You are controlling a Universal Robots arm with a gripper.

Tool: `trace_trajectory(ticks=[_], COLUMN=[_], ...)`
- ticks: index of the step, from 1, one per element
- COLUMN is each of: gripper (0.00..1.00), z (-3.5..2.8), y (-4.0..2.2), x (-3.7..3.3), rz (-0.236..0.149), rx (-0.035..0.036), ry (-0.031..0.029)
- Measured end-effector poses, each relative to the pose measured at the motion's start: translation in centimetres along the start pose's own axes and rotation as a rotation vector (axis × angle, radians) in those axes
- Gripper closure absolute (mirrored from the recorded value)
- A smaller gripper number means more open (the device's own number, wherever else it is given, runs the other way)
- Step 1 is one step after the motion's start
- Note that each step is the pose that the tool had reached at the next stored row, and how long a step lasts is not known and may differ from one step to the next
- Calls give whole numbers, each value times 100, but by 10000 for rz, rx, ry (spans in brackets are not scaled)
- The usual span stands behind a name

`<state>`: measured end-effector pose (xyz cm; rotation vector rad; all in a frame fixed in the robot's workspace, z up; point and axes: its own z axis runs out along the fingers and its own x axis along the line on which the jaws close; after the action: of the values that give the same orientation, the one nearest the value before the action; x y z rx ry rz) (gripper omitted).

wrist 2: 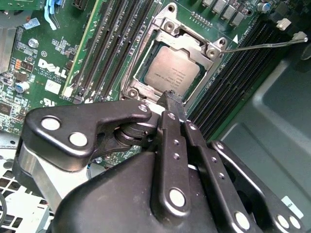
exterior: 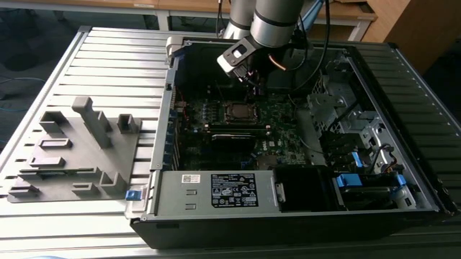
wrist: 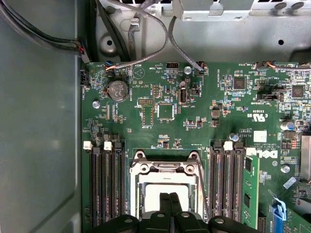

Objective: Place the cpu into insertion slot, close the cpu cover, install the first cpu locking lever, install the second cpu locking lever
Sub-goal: 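Close the cpu cover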

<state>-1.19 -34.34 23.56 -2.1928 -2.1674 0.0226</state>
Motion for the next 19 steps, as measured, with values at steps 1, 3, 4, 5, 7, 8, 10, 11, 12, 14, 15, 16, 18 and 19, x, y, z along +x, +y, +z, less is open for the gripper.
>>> trace_trajectory(ticks=[1, 3, 4, 5, 7, 8, 10, 11, 12, 14, 15, 16, 18, 19], gripper=[89, 89, 89, 89, 89, 89, 89, 89, 89, 89, 89, 89, 89, 89], z=[0, 1, 1, 2, 3, 3, 4, 4, 4, 4, 4, 4, 4, 4], y=[-5, -15, -20, -25, -40, -50, -65, -67, -67, -70, -72, -72, -72, -73], x=[0, 0, 0, 0, 0, 0, -1, -1, -1, -1, -1, -1, -1, -1], rz=[0, 1, 0, 1, 1, 1, 1, 1, 0, 1, 0, 0, 1, 1], rx=[0, 0, 0, 0, -1, -1, -1, 0, 0, 0, 0, -1, 0, 0], ry=[0, 1, 1, 1, 1, 1, 1, 1, 1, 1, 1, 0, 1, 0])
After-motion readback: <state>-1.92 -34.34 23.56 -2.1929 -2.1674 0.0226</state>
